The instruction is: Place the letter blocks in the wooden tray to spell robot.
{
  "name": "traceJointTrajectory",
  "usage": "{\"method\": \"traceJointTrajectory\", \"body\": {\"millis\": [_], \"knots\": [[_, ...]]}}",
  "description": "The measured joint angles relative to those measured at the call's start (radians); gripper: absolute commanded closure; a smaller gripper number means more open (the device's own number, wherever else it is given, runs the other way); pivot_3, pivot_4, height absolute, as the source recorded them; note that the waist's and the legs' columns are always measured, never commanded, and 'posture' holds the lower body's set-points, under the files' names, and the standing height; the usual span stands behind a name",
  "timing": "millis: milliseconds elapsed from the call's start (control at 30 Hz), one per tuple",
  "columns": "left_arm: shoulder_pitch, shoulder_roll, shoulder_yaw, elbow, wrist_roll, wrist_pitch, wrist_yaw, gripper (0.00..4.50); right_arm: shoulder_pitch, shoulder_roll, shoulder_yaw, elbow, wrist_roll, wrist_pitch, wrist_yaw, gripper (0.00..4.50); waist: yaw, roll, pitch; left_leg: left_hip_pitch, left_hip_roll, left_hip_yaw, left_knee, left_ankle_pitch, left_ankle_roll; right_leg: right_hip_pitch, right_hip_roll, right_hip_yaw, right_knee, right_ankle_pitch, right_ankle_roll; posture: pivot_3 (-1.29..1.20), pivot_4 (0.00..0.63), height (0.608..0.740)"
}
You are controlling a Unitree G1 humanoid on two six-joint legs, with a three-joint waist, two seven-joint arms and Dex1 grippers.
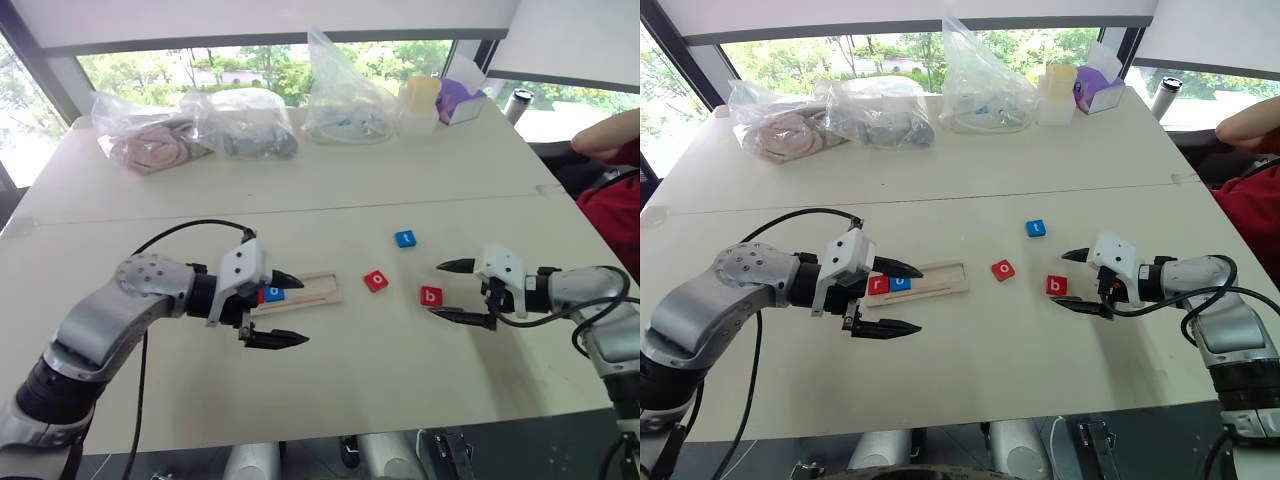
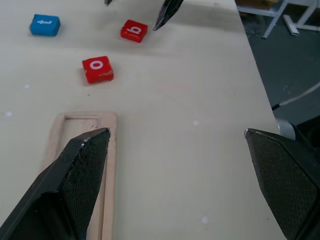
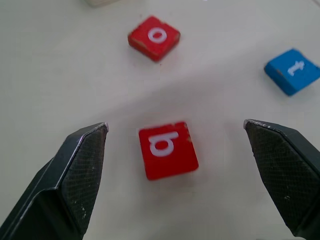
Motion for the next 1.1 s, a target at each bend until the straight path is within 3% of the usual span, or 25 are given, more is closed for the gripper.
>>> {"method": "traceJointTrajectory", "body": {"millis": [133,167,267,400,667,867,1100], "knots": [[0.000,0.013,0.020,0.006,-0.001,0.001,0.009,0.00,-0.052,0.029,0.034,0.095,-0.016,-0.045,0.031,0.02,-0.001,0.000,0.000,0.001,0.000,0.000,0.000,0.000,0.000,0.000,0.000,0.001,0.001,0.000,-0.001,0.00,0.150,0.740],[-0.001,0.016,0.022,0.008,0.000,0.001,0.011,0.00,-0.061,0.038,0.044,0.112,-0.027,-0.061,0.035,0.25,-0.001,0.000,0.000,0.001,0.000,0.000,0.000,0.000,0.000,0.000,0.000,0.001,0.001,0.000,-0.001,0.00,0.150,0.740],[0.000,0.031,0.026,0.026,0.003,-0.002,0.013,0.00,-0.078,0.071,0.059,0.147,-0.034,-0.090,0.038,1.28,-0.001,0.001,0.000,0.001,0.000,0.000,0.000,0.000,0.000,0.000,0.000,0.001,0.001,0.000,0.000,0.00,0.150,0.740],[0.011,0.069,0.057,0.067,0.010,-0.007,0.012,0.00,-0.081,0.076,0.067,0.149,-0.035,-0.093,0.039,3.31,0.000,0.001,0.000,0.001,0.000,0.000,0.000,0.000,0.000,0.000,0.000,0.001,0.001,0.001,0.000,0.00,0.150,0.740],[0.022,0.128,0.113,0.140,0.030,-0.038,-0.009,0.00,-0.115,0.094,0.079,0.038,-0.029,0.049,0.008,3.29,-0.007,0.001,0.000,0.001,0.000,0.001,0.000,0.000,0.000,-0.001,0.000,0.001,0.002,0.001,0.000,0.00,0.150,0.740],[0.109,0.215,0.191,0.148,0.028,-0.034,-0.042,0.00,-0.345,0.278,0.177,-0.152,0.012,0.251,-0.061,3.29,-0.024,0.001,0.001,0.001,0.002,-0.001,-0.001,0.000,0.000,-0.003,0.002,0.001,0.004,0.002,-0.001,0.00,0.150,0.740],[0.240,0.250,0.300,0.101,0.014,-0.011,-0.036,0.00,-0.468,0.435,0.402,-0.026,-0.076,0.219,-0.024,3.29,0.000,0.001,0.001,-0.002,0.001,0.000,-0.001,0.000,0.000,-0.004,-0.001,-0.001,0.001,0.001,-0.001,0.00,0.150,0.740]]}}
